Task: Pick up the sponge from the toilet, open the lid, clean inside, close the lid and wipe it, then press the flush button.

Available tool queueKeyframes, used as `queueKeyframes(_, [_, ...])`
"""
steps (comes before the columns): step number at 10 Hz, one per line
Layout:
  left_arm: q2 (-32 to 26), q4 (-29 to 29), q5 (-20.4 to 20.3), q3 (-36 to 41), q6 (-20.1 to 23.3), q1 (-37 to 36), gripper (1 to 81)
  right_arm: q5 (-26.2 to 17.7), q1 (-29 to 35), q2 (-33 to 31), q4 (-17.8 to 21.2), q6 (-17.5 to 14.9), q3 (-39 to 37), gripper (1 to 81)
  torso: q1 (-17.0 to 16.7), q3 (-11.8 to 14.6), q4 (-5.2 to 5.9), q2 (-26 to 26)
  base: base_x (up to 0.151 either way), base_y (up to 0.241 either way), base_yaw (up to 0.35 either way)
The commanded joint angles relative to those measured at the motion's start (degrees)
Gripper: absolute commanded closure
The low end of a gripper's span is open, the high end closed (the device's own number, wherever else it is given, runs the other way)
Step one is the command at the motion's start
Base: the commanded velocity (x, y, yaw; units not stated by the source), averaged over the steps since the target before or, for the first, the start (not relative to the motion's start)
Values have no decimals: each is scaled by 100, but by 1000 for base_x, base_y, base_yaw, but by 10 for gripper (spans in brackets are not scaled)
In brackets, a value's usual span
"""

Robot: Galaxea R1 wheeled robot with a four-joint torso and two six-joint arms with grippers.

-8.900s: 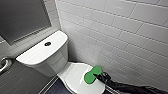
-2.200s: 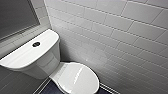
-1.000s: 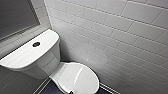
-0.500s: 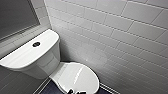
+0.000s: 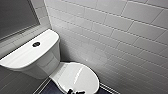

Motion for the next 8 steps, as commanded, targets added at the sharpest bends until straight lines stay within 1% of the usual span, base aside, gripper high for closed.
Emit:
queueKeyframes(1, [-39, 68, -11, 298, -35, -690, 10, -436, -268, -145, -110, -7, 83, 811, 0, 0, 0, 0, 0, 0, 0])
queueKeyframes(8, [-109, 130, 7, 563, -44, -514, 10, -445, -215, -128, -119, -15, 162, 811, 0, -2, 0, 0, 0, 0, 0])
